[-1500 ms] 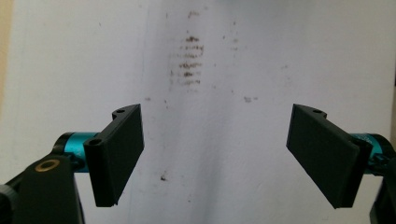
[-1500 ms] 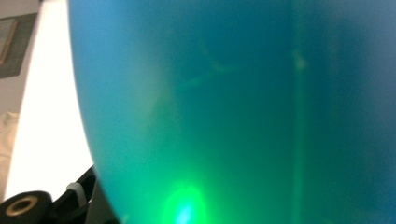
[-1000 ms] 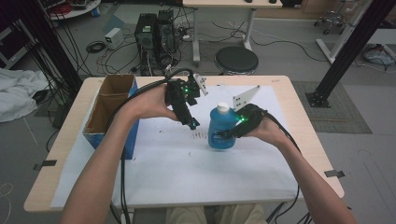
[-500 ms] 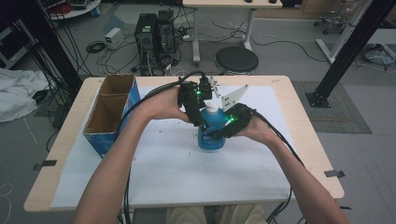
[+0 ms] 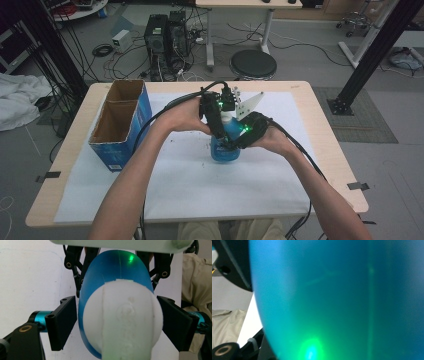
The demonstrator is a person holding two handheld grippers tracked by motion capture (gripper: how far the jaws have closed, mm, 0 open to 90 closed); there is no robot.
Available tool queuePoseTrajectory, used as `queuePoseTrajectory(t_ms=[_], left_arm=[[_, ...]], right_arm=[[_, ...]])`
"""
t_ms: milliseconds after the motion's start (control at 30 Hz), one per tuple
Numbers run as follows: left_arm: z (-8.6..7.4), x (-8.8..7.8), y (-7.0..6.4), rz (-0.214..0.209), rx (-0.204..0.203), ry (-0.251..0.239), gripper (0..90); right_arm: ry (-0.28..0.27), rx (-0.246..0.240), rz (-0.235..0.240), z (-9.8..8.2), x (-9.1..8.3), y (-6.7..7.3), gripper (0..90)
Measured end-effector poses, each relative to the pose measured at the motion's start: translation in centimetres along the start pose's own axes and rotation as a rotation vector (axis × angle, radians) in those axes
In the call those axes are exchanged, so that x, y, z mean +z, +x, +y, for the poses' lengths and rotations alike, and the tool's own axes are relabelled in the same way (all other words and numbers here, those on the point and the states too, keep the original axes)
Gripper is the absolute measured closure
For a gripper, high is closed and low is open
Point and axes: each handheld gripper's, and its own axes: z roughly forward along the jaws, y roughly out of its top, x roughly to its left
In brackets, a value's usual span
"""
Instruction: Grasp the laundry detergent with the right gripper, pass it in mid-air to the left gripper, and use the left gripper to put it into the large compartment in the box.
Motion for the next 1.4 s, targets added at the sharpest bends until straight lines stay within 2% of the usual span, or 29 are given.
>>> queuePoseTrajectory(t_ms=[133, 400, 1067, 1400], left_arm=[[-0.03, 0.21, -0.03, 0.011, -0.002, 0.008, 19.5], [-0.14, 0.49, 0.01, -0.010, -0.005, 0.006, 22.7], [-0.32, 0.52, 0.07, -0.010, -0.013, 0.004, 29.8], [-0.18, 0.64, 0.00, -0.011, -0.001, 0.001, 33.9]], right_arm=[[0.001, 0.009, 0.003, 0.02, 0.12, 0.11, 45.6], [0.009, 0.011, 0.000, 0.01, 0.18, 0.19, 45.5], [0.007, 0.009, 0.002, -0.03, 0.40, 0.21, 45.5], [0.009, 0.006, 0.001, -0.01, 0.35, 0.23, 45.5]])
